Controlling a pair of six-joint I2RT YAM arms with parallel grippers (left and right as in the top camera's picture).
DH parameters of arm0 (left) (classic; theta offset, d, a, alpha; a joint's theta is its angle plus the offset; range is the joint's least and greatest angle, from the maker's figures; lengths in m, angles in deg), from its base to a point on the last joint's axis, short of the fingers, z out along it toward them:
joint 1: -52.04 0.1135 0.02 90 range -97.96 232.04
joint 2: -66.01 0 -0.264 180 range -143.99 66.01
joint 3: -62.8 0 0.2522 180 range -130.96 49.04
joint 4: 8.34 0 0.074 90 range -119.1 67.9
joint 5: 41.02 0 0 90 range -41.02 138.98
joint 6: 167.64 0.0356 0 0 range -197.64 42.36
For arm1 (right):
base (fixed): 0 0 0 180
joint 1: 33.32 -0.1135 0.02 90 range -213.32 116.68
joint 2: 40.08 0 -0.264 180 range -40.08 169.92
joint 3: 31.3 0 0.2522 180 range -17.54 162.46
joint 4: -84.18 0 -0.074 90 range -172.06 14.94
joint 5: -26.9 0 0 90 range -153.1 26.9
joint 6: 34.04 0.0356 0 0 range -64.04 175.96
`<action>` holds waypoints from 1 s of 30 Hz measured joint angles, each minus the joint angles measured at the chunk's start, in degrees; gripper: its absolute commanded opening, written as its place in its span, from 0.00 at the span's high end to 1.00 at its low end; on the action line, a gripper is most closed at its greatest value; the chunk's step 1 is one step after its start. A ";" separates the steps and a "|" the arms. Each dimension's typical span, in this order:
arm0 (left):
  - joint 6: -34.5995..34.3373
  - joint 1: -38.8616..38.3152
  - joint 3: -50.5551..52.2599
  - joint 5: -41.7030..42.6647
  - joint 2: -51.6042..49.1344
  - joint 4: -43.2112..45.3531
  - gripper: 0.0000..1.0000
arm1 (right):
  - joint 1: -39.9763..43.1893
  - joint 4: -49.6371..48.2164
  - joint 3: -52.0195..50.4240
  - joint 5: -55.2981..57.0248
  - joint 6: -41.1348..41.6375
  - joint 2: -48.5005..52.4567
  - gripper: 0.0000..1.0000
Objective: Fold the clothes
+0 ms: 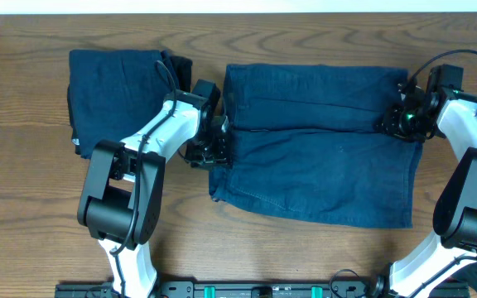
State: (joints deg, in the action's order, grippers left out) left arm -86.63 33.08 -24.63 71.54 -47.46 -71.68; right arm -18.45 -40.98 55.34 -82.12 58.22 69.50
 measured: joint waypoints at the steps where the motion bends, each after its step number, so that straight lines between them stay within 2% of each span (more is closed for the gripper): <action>1: 0.09 0.00 0.46 -0.17 0.02 -0.07 0.47 | 0.00 0.00 0.00 0.00 0.00 0.00 0.65; 11: 0.28 0.00 1.99 -0.22 1.31 -4.26 0.49 | 0.00 -0.22 0.00 0.46 0.02 0.00 0.64; 20: 0.28 0.00 2.08 4.59 9.57 -7.61 0.48 | 0.00 -0.24 -0.07 0.63 0.02 0.00 0.63; 30: 0.26 0.00 6.49 6.01 9.64 -5.62 0.48 | 0.00 -0.24 -0.24 0.63 0.00 0.00 0.63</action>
State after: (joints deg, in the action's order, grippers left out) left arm -86.37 33.08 -18.13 77.55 -37.82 -77.30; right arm -18.45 -41.22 55.10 -81.49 58.22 69.50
